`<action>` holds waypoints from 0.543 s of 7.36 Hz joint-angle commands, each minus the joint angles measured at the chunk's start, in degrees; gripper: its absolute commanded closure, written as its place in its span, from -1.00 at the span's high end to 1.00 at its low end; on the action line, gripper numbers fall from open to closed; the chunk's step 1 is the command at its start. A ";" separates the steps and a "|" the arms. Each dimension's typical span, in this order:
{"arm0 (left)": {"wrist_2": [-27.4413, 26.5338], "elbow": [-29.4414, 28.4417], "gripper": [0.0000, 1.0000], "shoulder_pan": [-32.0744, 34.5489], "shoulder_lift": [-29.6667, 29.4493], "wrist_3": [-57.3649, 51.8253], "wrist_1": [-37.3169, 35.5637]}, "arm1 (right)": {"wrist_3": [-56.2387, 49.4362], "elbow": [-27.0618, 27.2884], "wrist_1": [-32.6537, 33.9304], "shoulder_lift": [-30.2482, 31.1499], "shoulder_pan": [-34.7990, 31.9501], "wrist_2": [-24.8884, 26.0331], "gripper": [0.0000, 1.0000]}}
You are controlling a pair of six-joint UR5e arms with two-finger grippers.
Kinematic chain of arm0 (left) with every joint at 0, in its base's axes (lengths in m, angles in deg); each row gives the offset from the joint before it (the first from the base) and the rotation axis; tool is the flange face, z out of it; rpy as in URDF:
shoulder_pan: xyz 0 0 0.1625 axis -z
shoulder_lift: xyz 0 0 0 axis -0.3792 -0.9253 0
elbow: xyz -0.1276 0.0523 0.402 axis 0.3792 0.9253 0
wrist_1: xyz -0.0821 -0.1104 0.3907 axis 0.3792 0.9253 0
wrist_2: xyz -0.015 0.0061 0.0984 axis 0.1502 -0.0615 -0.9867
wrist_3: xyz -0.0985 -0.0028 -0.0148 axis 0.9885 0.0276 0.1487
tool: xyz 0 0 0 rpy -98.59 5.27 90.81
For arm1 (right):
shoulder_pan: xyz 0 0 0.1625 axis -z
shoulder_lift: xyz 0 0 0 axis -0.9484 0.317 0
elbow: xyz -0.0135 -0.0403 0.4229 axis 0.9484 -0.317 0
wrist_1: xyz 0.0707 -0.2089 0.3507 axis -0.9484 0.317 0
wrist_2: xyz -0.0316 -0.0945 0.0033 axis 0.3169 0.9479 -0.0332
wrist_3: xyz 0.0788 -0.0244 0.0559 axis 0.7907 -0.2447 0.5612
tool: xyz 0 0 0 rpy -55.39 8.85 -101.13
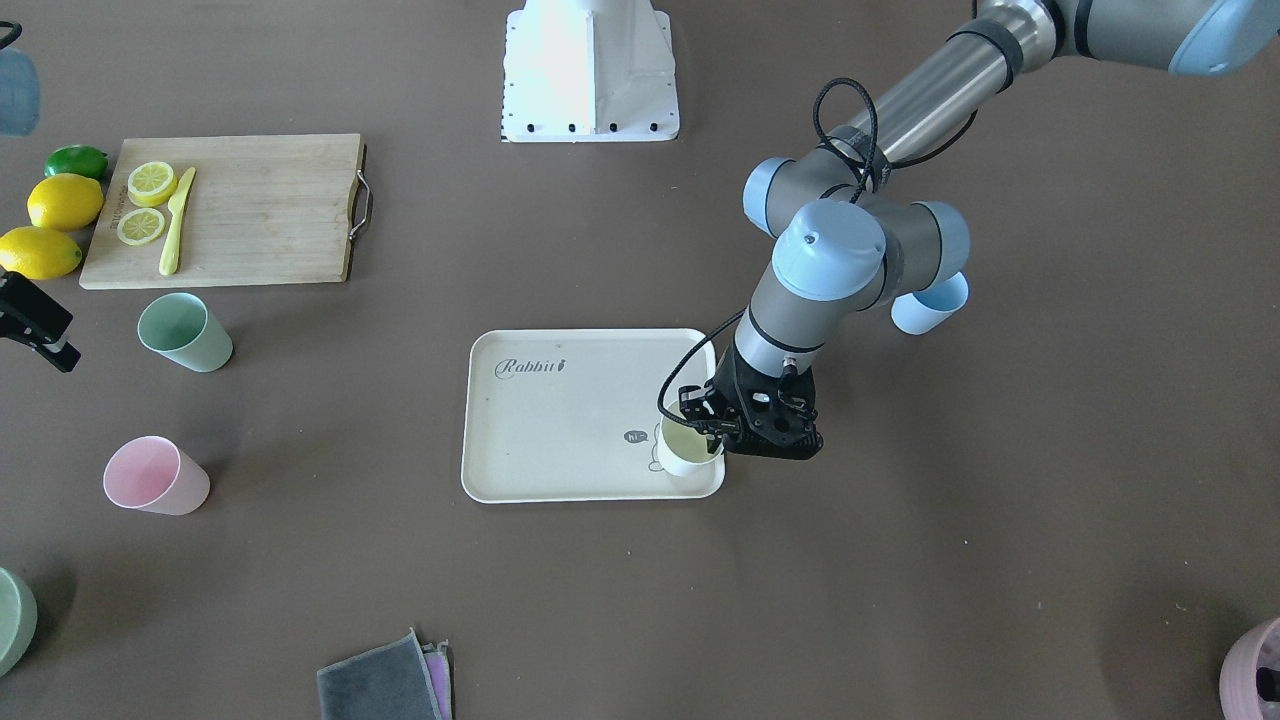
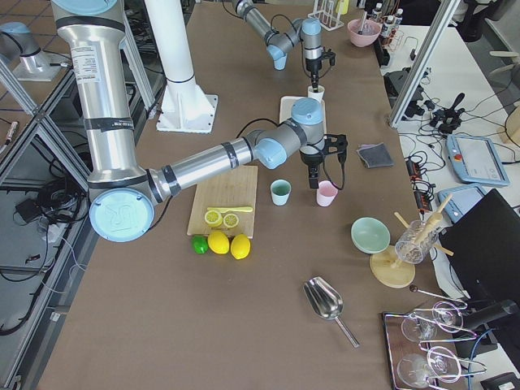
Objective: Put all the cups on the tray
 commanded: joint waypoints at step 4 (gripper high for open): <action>5.09 2.74 0.96 5.94 1.09 -4.24 -2.67 | 0.14 1.85 -0.09 3.94 1.19 -0.25 1.00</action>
